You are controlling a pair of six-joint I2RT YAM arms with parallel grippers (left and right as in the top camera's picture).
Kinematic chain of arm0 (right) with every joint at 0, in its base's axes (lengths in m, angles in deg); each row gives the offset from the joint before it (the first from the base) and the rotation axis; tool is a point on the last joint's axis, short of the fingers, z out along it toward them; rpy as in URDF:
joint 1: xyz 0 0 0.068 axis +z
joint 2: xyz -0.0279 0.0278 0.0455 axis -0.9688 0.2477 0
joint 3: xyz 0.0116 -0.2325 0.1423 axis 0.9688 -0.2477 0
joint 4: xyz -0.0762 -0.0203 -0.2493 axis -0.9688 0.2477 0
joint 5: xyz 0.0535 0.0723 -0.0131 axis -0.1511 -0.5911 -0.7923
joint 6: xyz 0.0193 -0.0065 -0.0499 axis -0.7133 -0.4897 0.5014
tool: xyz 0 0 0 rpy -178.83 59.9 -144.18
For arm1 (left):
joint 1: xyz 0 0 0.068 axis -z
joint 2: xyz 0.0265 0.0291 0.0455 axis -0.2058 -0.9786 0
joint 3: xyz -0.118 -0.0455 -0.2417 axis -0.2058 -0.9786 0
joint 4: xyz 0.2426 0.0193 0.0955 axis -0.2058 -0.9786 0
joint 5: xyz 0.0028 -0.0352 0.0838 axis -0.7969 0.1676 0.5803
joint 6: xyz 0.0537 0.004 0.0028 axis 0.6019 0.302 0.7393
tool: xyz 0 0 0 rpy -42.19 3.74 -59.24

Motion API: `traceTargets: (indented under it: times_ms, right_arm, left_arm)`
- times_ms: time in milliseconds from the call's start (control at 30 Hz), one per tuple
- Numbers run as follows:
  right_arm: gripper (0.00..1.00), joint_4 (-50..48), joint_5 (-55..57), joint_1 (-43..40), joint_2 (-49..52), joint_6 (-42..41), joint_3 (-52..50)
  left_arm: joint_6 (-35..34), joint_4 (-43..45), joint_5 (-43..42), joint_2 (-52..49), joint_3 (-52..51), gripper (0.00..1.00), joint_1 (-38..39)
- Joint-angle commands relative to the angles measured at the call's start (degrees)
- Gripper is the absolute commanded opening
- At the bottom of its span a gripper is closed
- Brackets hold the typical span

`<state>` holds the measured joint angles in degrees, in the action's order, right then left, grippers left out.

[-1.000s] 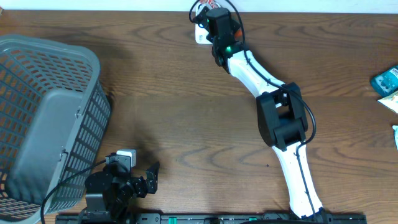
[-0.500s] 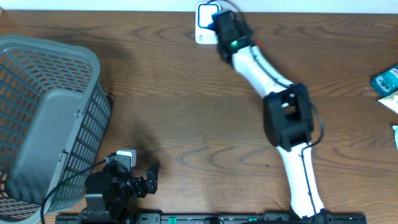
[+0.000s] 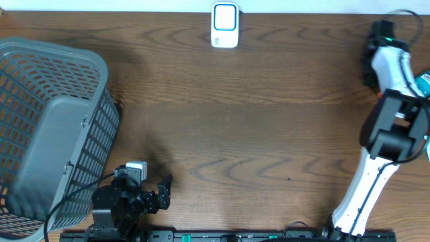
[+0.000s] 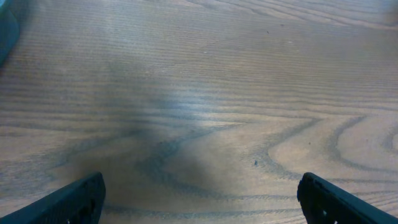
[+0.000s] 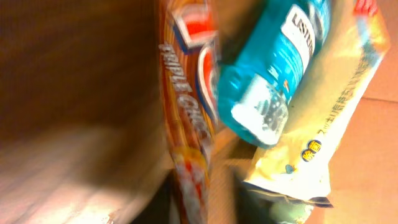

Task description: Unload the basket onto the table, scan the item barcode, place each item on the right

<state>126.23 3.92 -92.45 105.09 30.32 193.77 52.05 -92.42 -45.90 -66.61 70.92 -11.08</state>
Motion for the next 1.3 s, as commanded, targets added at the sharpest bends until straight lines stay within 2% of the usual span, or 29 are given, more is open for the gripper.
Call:
traceTargets:
  times_ms: [0, 33, 167, 333, 467, 767, 1133, 1267]
  right_arm:
    - [0.94, 0.81, -7.87, -2.38, -2.43, -7.96, 0.57]
    - [0.99, 1.38, -9.9, -2.71, -2.89, -8.07, 1.05]
    - [0.99, 2.86, -19.93, -2.78, -7.63, -9.2, 3.02]
    - [0.99, 3.89, -36.92, -2.56, -21.81, -10.62, 3.69]
    - [0.99, 6.69, -43.82, -2.62, -35.17, -13.84, 3.69]
    - [0.99, 9.86, -43.32, -2.62, -59.43, -13.9, 3.69]
    - [0.99, 9.9, -43.3, -2.62, -80.83, -13.86, 3.69]
    - [0.99, 16.26, -43.3, -2.6, -87.25, -12.79, 3.69]
  left_arm:
    - [-0.5, -2.62, -0.74, 0.09, -0.7, 0.98, -0.2]
    - [-0.5, -2.62, -0.76, 0.09, -0.7, 0.98, -0.2]
    - [-0.5, -2.62, -0.74, 0.09, -0.7, 0.98, -0.2]
    - [-0.5, -2.62, -0.76, 0.09, -0.7, 0.98, -0.2]
    - [-0.5, -2.62, -0.76, 0.09, -0.7, 0.98, -0.2]
    - [-0.5, -2.62, -0.74, 0.09, -0.7, 0.98, -0.2]
    - [-0.5, -2.62, -0.76, 0.09, -0.7, 0.98, -0.2]
    - [-0.52, -2.62, -0.74, 0.09, -0.7, 0.98, -0.2]
